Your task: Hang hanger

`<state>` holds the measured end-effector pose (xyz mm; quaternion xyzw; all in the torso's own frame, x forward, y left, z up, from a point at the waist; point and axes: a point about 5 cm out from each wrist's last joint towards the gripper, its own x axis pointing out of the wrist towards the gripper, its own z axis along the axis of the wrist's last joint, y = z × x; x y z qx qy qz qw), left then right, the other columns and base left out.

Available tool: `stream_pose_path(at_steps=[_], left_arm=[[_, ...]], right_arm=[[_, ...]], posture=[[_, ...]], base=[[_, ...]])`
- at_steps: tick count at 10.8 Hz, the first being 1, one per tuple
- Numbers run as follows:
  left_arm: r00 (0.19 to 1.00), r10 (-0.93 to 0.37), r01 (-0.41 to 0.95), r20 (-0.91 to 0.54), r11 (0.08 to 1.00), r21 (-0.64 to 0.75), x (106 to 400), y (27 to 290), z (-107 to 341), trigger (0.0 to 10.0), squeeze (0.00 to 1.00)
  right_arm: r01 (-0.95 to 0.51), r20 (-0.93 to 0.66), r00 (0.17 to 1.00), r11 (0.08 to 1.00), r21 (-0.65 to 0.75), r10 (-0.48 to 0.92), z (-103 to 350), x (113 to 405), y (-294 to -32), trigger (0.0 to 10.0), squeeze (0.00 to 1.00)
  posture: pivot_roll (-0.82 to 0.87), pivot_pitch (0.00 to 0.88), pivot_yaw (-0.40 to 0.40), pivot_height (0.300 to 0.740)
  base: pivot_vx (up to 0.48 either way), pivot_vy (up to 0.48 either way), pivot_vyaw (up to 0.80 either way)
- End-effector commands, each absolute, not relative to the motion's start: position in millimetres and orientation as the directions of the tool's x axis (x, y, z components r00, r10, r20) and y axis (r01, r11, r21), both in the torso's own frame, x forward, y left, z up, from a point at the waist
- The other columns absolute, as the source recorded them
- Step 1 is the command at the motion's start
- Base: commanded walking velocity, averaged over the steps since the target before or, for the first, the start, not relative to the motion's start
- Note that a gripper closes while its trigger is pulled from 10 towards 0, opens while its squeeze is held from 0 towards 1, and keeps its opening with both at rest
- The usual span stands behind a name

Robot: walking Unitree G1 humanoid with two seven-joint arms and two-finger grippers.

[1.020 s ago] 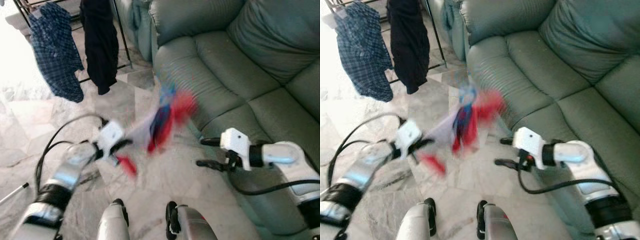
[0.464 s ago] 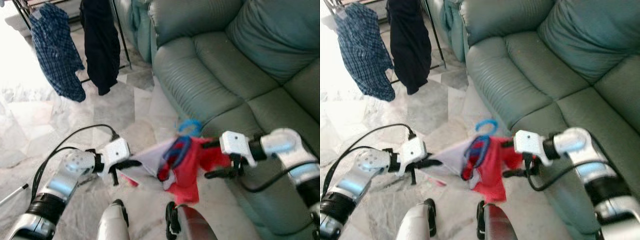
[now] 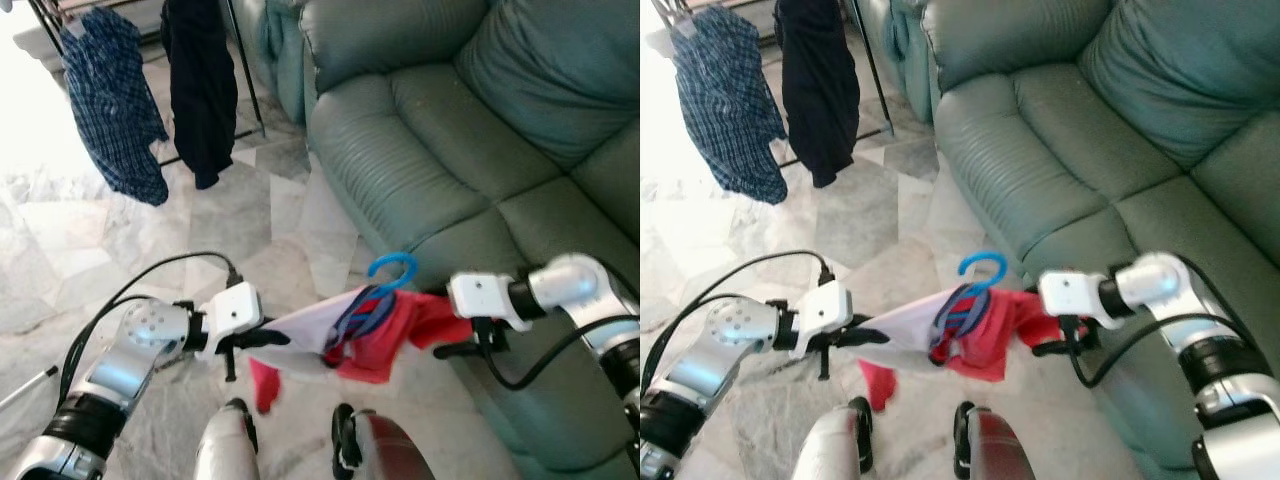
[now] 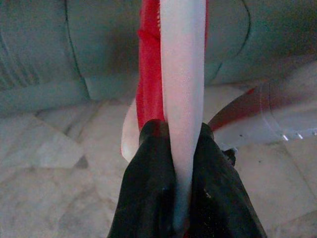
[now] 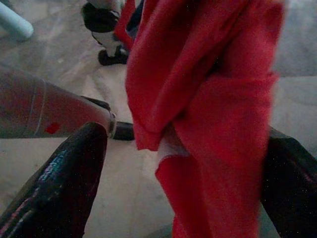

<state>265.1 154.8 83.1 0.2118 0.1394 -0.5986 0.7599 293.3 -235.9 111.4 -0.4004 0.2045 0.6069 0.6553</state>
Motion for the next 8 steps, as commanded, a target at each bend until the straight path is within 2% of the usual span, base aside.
stream_pose_path(at_steps=[1, 2, 3, 5, 8], left_arm=[[0.216, -0.872, 0.975, -0.438, 0.166, 0.151, 261.7, 149.6, 87.3, 0.0, 0.00], [0.205, -0.880, 0.977, -0.429, 0.156, 0.146, 260.7, 145.8, 89.6, 0.0, 0.00], [0.204, -0.883, 0.977, -0.423, 0.155, 0.148, 260.8, 144.6, 90.7, 0.0, 0.00], [0.202, -0.885, 0.978, -0.420, 0.155, 0.143, 260.5, 142.1, 90.7, 0.0, 0.00], [0.196, -0.883, 0.979, -0.426, 0.152, 0.135, 259.5, 141.3, 89.1, 0.0, 0.00]], right_arm=[[-0.956, -0.762, 0.188, -0.063, -0.287, 0.620, 109.9, 293.0, -239.0, 10.0, 1.00], [-0.948, -0.760, 0.216, -0.053, -0.312, 0.613, 104.8, 295.7, -240.6, 0.0, 0.61], [-0.947, -0.752, 0.225, -0.041, -0.318, 0.620, 103.1, 296.9, -239.6, 0.0, 0.02], [-0.942, -0.711, 0.208, -0.059, -0.331, 0.672, 103.0, 300.1, -225.7, 0.0, 0.00], [-0.944, -0.709, 0.182, -0.080, -0.320, 0.681, 108.5, 302.9, -226.6, 0.0, 0.00]], posture=[[-0.02, 0.201, -0.040, 0.740], [-0.01, 0.200, -0.041, 0.740], [-0.01, 0.200, -0.041, 0.740], [-0.01, 0.200, -0.040, 0.740], [-0.01, 0.199, -0.040, 0.740]], base=[[0.000, 0.000, 0.00], [0.000, 0.000, 0.00], [0.000, 0.000, 0.00], [0.000, 0.000, 0.00], [0.000, 0.000, 0.00]])
